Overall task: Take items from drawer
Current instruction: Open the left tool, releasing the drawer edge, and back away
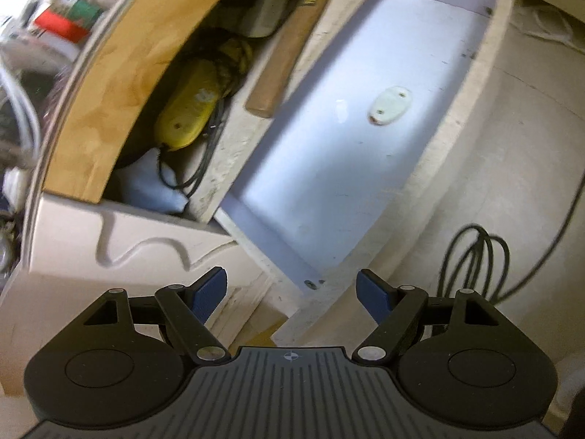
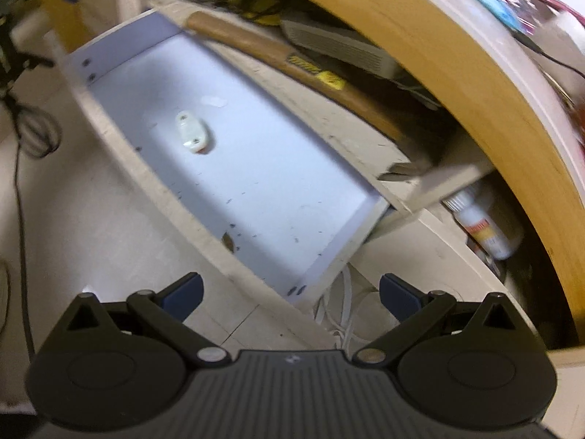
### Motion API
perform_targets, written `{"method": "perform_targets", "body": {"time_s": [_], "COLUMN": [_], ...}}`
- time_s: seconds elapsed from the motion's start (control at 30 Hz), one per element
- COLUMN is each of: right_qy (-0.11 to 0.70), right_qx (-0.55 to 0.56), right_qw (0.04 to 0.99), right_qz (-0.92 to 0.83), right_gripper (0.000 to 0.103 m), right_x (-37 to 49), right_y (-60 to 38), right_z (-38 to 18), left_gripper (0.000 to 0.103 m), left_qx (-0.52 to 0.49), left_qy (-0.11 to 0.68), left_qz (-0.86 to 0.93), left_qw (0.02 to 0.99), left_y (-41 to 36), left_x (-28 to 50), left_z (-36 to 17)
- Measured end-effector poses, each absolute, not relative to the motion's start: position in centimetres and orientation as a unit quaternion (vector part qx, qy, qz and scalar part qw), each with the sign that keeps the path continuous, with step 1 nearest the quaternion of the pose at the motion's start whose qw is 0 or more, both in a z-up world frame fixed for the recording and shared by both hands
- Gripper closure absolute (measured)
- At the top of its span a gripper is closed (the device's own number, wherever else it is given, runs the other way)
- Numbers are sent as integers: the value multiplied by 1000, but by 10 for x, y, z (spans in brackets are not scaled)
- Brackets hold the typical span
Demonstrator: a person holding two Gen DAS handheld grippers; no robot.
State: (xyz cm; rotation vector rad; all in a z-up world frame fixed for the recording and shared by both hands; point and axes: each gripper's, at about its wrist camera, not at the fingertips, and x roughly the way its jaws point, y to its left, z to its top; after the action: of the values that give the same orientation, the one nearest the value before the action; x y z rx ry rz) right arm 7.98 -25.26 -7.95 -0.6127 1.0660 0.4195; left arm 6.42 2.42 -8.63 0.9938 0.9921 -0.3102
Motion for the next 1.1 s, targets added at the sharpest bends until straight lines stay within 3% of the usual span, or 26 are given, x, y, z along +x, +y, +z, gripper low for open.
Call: {"method": "perform_targets", "body": {"time_s": [0.23, 0.77, 1.1], "right_qy": [507, 540, 555], "right_qx": [-223, -20, 42], "right_qw": [823, 841, 831], "right_qz": [129, 27, 15], "right_gripper": [0, 0, 0], "right_x": [86, 84, 76], "right_y": [-265, -277, -264], "right_z": [-72, -70, -74], "left_gripper": [25, 25, 26], "left_qx": [381, 79, 35], "left_qy": [469, 565, 582], "left_qz": [-70, 25, 37], "left_qw": [794, 821, 811], "left_y": [26, 56, 61], "left_x": [78, 95, 97], "left_z": [-76, -70, -74]}}
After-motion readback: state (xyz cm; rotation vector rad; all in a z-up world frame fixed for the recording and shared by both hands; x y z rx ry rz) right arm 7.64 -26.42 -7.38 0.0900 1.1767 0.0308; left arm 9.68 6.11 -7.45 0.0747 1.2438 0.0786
